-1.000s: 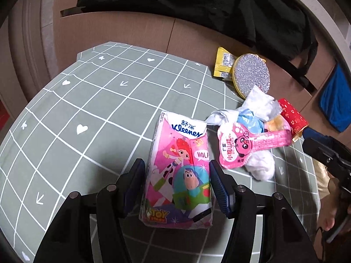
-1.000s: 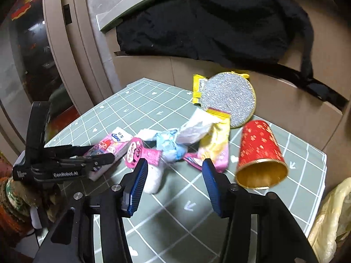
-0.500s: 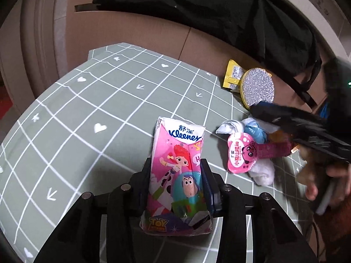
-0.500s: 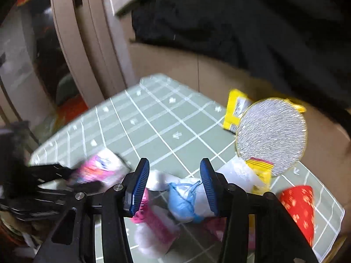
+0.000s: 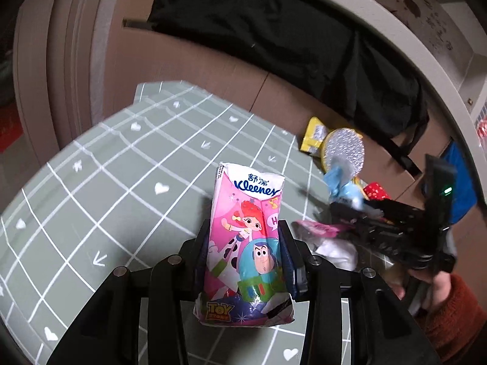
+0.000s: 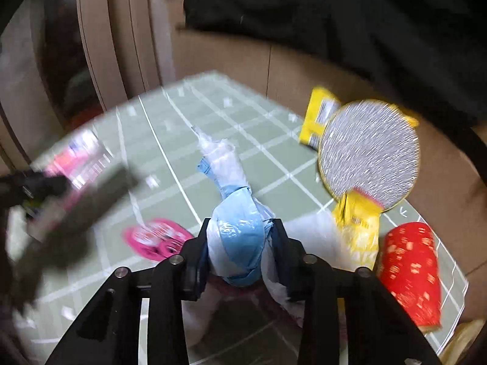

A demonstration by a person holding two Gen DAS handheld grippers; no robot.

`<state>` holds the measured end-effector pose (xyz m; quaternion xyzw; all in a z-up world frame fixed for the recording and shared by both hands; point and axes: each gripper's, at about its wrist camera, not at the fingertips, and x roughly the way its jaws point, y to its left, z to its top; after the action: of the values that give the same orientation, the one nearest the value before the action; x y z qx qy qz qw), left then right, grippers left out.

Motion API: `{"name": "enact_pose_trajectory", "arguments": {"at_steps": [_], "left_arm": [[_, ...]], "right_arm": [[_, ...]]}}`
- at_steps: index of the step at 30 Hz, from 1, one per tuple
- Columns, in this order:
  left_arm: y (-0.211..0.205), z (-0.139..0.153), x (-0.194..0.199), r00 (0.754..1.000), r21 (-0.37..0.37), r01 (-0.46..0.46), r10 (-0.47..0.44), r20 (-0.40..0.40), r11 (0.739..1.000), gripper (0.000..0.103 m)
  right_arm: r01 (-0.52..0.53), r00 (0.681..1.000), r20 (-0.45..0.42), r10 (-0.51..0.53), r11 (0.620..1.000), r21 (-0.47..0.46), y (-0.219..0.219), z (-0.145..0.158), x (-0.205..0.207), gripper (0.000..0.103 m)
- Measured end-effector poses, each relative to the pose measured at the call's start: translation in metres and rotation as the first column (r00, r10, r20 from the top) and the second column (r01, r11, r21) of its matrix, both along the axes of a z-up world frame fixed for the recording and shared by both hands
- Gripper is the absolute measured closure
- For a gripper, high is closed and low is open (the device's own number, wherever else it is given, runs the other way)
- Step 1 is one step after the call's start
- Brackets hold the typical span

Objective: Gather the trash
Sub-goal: 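Close the right gripper on the blue plastic bag and white tissue, then carry the tissue pack and plastic bag over the bin with both grippers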

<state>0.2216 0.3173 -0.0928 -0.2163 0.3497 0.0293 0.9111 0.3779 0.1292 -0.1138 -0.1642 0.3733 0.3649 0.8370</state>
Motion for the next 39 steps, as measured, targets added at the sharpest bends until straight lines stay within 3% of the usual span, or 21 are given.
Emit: {"name": "enact_pose_trajectory", "arguments": {"at_steps": [8, 17, 22, 29, 39], "left_arm": [[-0.042, 0.048, -0.002, 0.993, 0.088, 0.024, -0.034, 0.111, 0.996, 0.062], [-0.118, 0.114, 0.008, 0.962, 0.189, 0.091, -0.135, 0.236, 0.978, 0.062], [-0.17, 0.145, 0.017, 0.933, 0.224, 0.146, -0.209, 0.293, 0.964, 0.062], [-0.254, 0.174, 0.03, 0.877, 0.245, 0.23, -0.309, 0.367, 0.942, 0.061], [-0.36, 0.176, 0.056, 0.804, 0.273, 0.389, -0.469, 0.366, 0.88, 0.061]], "right_arm": [[0.08, 0.995, 0.042, -0.088, 0.98, 0.18, -0.054, 0.071, -0.032, 0.071], [0.126, 0.971, 0.165, -0.173, 0.957, 0.262, -0.121, 0.132, -0.071, 0.071], [0.172, 0.951, 0.193, -0.239, 0.935, 0.311, -0.172, 0.158, -0.082, 0.071], [0.257, 0.899, 0.248, -0.361, 0.893, 0.369, -0.27, 0.194, -0.098, 0.071], [0.41, 0.812, 0.265, -0.52, 0.831, 0.376, -0.358, 0.192, -0.117, 0.071]]}}
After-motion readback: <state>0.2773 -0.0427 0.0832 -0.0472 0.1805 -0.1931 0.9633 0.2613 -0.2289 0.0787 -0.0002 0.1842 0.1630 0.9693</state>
